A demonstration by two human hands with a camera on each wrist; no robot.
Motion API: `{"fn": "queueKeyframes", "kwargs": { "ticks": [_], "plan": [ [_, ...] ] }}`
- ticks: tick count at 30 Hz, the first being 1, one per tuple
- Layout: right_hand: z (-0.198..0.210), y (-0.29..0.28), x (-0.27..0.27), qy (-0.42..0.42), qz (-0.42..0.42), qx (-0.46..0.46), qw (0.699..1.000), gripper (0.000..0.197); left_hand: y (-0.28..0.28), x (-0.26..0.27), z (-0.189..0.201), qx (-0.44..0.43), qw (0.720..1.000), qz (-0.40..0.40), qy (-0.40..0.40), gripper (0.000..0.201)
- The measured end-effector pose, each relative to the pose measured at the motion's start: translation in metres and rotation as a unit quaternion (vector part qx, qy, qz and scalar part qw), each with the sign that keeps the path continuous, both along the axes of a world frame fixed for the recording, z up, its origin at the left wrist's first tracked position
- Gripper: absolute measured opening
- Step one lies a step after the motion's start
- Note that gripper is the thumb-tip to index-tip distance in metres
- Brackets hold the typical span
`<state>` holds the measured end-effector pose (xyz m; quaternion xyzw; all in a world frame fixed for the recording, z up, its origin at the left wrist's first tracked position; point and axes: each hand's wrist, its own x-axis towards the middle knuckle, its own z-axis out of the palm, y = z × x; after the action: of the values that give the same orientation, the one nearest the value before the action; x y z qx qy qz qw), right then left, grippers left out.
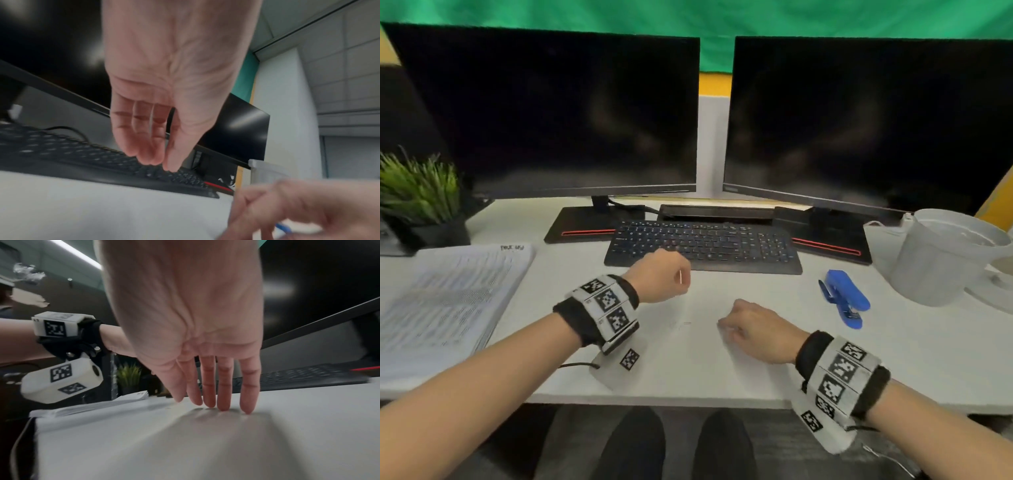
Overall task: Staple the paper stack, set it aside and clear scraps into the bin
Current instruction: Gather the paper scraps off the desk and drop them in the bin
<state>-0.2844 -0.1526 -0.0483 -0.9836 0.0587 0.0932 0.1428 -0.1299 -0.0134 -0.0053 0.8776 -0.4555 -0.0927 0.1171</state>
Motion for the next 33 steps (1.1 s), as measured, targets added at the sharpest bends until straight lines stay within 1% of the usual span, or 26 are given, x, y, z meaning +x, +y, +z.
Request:
{"fn": "queueKeyframes", "kwargs": {
  "ticks": [2,5,7,10,12,14,17,20,24,26,29,31,33],
  "plan": [
    [-0.002,0.016,0.019,0.006,0.019,-0.022,1.0,0.028,0.024,0.003,-0.014,0.027,0.999,0.025,0.006,0.011],
    [-0.003,0.035,0.043,0.004,0.039,-0.023,0.999,0.027,0.042,0.005,-0.028,0.05,0.998,0.036,0.001,0.005],
    [-0.002,0.04,0.055,-0.017,0.03,-0.002,0.999,0.028,0.047,0.005,-0.033,0.051,0.998,0.038,0.003,0.006],
    [-0.001,0.037,0.063,-0.042,-0.009,0.021,0.999,0.033,0.05,0.006,-0.036,0.04,0.998,0.044,0.018,0.007],
    [-0.003,0.039,0.066,-0.037,0.008,0.01,0.999,0.037,0.05,0.006,-0.037,0.038,0.998,0.043,0.029,0.008],
    [-0.004,0.044,0.068,-0.041,0.032,0.005,0.999,0.034,0.049,0.005,-0.038,0.032,0.998,0.042,0.039,0.01],
    [-0.002,0.048,0.071,-0.056,0.04,0.005,0.998,0.024,0.047,0.004,-0.039,0.018,0.998,0.046,0.035,0.011],
    [0.0,0.05,0.073,-0.059,0.06,-0.022,0.996,0.022,0.048,0.006,-0.038,0.004,0.998,0.052,0.034,0.011],
    [-0.002,0.055,0.072,-0.04,0.092,-0.103,0.99,0.024,0.052,0.006,-0.039,-0.002,0.998,0.057,0.033,0.015],
    [-0.004,0.059,0.07,-0.036,0.099,-0.153,0.983,0.025,0.053,0.006,-0.041,0.004,0.998,0.057,0.033,0.015],
    [-0.006,0.065,0.065,-0.02,0.095,-0.185,0.978,0.028,0.053,0.003,-0.044,0.012,0.998,0.055,0.031,0.014],
    [-0.003,0.062,0.065,-0.003,0.077,-0.158,0.984,0.028,0.052,-0.002,-0.046,0.011,0.998,0.052,0.042,0.013],
    [0.004,0.05,0.067,-0.005,0.042,-0.076,0.996,0.025,0.05,-0.006,-0.048,0.004,0.998,0.041,0.052,0.014]
  ]
}}
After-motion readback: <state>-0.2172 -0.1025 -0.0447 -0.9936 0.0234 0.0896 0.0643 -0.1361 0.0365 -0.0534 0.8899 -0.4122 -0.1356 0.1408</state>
